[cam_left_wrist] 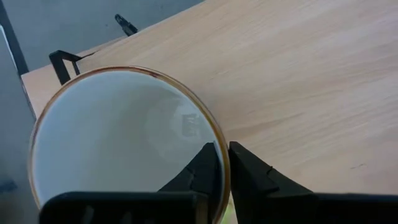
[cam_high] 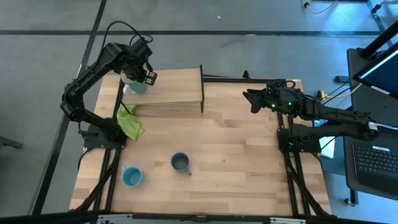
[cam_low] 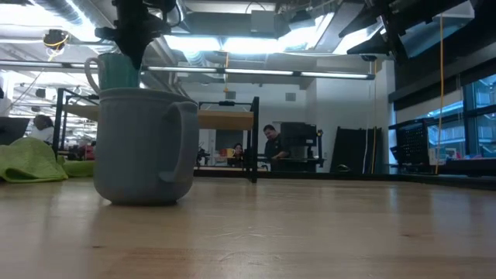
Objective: Stack small to large cups/mugs on shelf
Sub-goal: Put the green mug on the shelf
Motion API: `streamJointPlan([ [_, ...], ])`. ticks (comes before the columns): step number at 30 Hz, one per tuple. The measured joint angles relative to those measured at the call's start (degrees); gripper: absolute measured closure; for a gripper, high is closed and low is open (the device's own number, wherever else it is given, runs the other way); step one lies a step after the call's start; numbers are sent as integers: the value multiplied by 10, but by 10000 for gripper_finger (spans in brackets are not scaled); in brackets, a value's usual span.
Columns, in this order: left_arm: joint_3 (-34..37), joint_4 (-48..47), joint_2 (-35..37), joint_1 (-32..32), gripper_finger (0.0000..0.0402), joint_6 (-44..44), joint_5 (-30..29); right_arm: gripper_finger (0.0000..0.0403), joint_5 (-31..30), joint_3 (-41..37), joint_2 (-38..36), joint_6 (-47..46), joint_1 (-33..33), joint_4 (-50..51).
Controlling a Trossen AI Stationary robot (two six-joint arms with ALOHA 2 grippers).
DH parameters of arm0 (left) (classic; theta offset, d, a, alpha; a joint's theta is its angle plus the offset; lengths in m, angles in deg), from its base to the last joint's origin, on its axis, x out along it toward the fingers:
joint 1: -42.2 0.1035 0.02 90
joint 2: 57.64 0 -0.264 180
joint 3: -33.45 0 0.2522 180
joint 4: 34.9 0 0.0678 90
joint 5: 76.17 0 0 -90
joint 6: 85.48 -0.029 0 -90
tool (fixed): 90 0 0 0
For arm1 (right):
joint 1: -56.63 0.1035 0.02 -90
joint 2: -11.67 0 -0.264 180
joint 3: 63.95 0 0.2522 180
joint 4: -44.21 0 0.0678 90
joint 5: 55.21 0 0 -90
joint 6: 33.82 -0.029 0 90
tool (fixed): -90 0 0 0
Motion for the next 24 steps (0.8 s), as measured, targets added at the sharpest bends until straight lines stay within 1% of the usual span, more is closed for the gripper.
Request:
streamJointPlan([
  [7, -1, -3, 2, -1, 320, 0, -3, 199, 0, 0, 0, 1, 0, 0],
  [10, -1, -4, 2, -1, 307, 0, -3, 199, 0, 0, 0, 2, 0, 0],
  [19, -1, -4, 8, -22, 300, -1, 4, 199, 0, 0, 0, 3, 0, 0],
  [24, -9, -9, 14, -32, 289, -1, 3, 199, 1, 0, 0, 11, 0, 0],
])
